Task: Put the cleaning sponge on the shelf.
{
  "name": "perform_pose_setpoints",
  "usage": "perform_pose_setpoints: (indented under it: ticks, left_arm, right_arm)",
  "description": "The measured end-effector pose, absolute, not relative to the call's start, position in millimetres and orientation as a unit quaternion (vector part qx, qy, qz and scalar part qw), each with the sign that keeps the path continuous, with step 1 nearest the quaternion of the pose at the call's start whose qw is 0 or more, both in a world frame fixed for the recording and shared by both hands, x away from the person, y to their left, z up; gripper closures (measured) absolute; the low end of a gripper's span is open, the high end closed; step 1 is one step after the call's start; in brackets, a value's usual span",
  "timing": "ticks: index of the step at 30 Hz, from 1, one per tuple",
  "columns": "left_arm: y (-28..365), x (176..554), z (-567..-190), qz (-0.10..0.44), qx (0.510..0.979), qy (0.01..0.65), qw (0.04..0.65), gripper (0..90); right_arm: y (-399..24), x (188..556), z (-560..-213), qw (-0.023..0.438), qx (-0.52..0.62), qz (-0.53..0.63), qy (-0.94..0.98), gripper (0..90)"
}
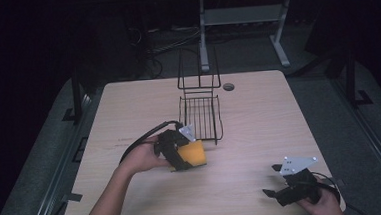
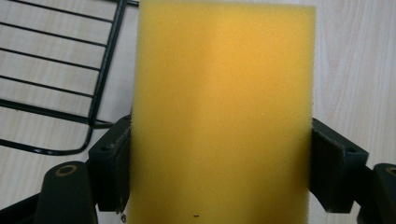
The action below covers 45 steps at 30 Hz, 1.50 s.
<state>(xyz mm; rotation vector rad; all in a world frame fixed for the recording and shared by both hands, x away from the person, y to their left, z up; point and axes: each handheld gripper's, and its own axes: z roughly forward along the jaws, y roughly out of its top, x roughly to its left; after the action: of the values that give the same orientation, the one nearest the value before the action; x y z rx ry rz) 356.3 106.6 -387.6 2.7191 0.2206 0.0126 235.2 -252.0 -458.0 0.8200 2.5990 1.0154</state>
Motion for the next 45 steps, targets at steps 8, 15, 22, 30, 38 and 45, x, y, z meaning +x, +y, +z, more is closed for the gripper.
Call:
perform_pose_setpoints:
  ticks: [8, 15, 22, 30, 38, 45]
  left_arm:
    - [104, 365, -382, 0.008, 0.976, 0.079, 0.205, 21.6]
    - [105, 372, -384, 0.005, 0.974, 0.089, 0.208, 21.7]
    - [102, 380, -382, 0.005, 0.976, 0.088, 0.199, 21.7]
    - [90, 394, -376, 0.007, 0.978, 0.081, 0.191, 21.7]
    - [77, 406, -373, 0.002, 0.980, 0.076, 0.182, 21.7]
    - [69, 417, -371, 0.004, 0.981, 0.069, 0.180, 21.7]
  right_arm:
    - [-252, 235, -458, 0.117, 0.280, 0.345, 0.888, 13.6]
    - [-253, 234, -458, 0.115, 0.282, 0.346, 0.887, 13.6]
    - [-254, 234, -458, 0.113, 0.283, 0.347, 0.887, 13.6]
    - [-255, 234, -458, 0.112, 0.284, 0.348, 0.886, 13.6]
    - [-257, 235, -458, 0.112, 0.281, 0.349, 0.887, 13.6]
    - [-258, 234, -457, 0.109, 0.284, 0.353, 0.885, 13.6]
